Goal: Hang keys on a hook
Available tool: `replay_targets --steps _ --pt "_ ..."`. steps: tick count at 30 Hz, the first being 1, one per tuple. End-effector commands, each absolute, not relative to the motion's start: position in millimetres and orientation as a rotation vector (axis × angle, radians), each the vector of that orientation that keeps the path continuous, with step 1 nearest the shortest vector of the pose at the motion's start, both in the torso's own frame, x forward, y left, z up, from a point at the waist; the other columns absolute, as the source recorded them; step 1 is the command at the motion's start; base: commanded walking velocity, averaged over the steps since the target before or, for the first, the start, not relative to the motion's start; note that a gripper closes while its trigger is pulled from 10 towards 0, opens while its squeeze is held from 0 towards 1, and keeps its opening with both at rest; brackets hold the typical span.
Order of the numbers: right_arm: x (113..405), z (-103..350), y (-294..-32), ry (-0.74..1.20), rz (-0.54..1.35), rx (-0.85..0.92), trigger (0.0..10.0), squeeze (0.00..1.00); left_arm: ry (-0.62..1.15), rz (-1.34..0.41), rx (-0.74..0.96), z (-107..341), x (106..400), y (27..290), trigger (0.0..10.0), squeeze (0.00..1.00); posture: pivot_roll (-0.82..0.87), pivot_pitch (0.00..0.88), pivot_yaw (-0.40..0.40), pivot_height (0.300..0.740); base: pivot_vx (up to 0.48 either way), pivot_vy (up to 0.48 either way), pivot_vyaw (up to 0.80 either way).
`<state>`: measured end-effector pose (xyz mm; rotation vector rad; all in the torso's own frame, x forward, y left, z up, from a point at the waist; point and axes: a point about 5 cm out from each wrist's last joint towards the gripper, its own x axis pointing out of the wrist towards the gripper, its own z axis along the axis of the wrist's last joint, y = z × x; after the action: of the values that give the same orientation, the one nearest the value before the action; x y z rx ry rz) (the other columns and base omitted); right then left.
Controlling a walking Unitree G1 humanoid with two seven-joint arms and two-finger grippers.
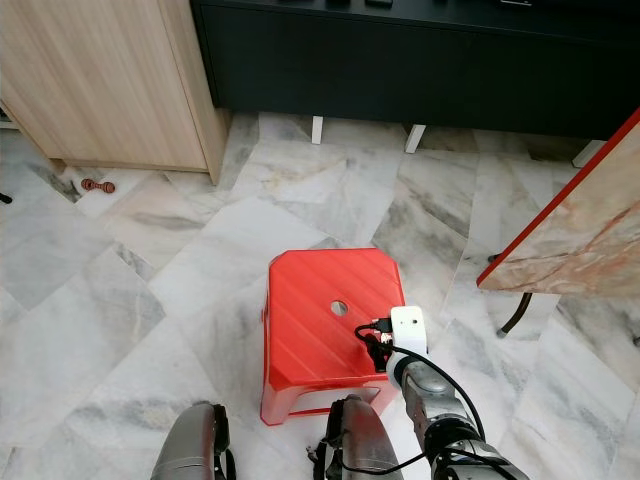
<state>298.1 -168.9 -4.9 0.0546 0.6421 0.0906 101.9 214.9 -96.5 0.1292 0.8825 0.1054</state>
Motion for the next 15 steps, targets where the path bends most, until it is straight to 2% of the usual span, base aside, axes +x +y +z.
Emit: replay_targets --steps 1,4,5,6,7,15 --pt "289.4 -13.5 -173.5 0.689 0.061 0.079 10.0 1.0 0.932 0.013 0.111 -103.9 88.7 193.5 10.0 0.0 0.1 0.255 -0.15 0.634 0.0 0.0 0.0" --pt "288.9 -14.3 -174.7 0.706 0.061 0.079 10.0 1.0 0.933 0.014 0.115 -104.0 87.3 194.3 10.0 0.0 0.1 0.257 -0.149 0.634 0.0 0.0 0.0" --pt "289.0 -14.3 -175.5 0.711 0.057 0.079 10.0 0.39 0.934 0.014 0.117 -104.0 86.8 194.8 10.0 0.0 0.1 0.258 -0.148 0.634 0.0 0.0 0.0" --pt "289.1 -14.2 -175.9 0.713 0.055 0.08 10.0 0.39 0.934 0.015 0.118 -104.0 86.5 195.0 10.0 0.0 0.1 0.258 -0.148 0.634 0.0 0.0 0.0" --pt "290.0 -13.6 -176.9 0.715 0.042 0.086 10.0 0.0 0.934 0.015 0.119 -104.0 85.7 195.2 10.0 0.0 0.1 0.261 -0.148 0.634 0.24 0.0 0.0" --pt "293.5 -10.6 -173.5 0.698 0.039 0.1 10.0 0.0 0.935 0.013 0.117 -104.2 82.7 194.8 10.0 0.0 0.1 0.27 -0.145 0.634 0.266 0.0 0.0"
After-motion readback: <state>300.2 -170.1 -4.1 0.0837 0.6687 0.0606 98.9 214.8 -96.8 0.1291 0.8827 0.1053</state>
